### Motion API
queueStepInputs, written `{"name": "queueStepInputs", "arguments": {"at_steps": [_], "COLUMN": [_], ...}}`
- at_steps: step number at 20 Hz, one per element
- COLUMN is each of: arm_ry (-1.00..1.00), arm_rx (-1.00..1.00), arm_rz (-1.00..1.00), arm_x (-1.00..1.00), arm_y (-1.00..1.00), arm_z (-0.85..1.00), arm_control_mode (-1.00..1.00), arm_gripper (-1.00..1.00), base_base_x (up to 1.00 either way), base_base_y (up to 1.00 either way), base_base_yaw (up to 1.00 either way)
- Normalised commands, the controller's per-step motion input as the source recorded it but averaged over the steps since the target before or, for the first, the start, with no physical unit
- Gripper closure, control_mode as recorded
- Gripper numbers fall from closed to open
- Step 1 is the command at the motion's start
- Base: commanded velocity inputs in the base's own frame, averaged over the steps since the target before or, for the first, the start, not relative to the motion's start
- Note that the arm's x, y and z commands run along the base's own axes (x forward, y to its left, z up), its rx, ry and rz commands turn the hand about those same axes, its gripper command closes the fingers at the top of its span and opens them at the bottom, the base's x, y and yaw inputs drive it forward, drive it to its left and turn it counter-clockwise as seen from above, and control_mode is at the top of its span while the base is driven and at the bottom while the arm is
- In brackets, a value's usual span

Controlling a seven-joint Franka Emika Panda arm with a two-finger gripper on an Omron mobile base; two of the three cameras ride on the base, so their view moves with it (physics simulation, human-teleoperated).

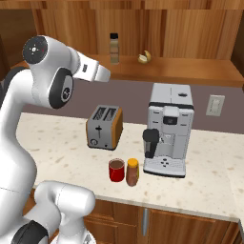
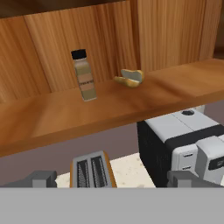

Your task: Pick the cinnamon and honey bottle from the cabinet and place them next to the mug.

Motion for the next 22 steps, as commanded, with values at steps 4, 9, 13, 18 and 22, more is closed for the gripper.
{"name": "queueStepInputs", "arguments": {"at_steps": [4, 9, 13, 18, 22], "arm_ry": [0.00, 0.04, 0.00, 0.00, 0.00], "arm_rx": [0.10, 0.04, -0.01, -0.08, -0.07], "arm_rz": [0.04, 0.05, 0.01, 0.00, 0.00], "arm_x": [0.28, 0.55, 0.58, 0.57, 0.72], "arm_y": [0.00, 0.02, 0.04, 0.02, 0.04], "arm_z": [-0.01, -0.08, 0.00, 0.01, -0.02], "arm_control_mode": [-1.00, -1.00, -1.00, -1.00, -1.00], "arm_gripper": [-1.00, -1.00, -1.00, -1.00, -1.00], "base_base_x": [0.00, 0.00, 0.00, 0.00, 0.00], "base_base_y": [0.00, 0.00, 0.00, 0.00, 0.00], "base_base_yaw": [0.00, 0.00, 0.00, 0.00, 0.00]}}
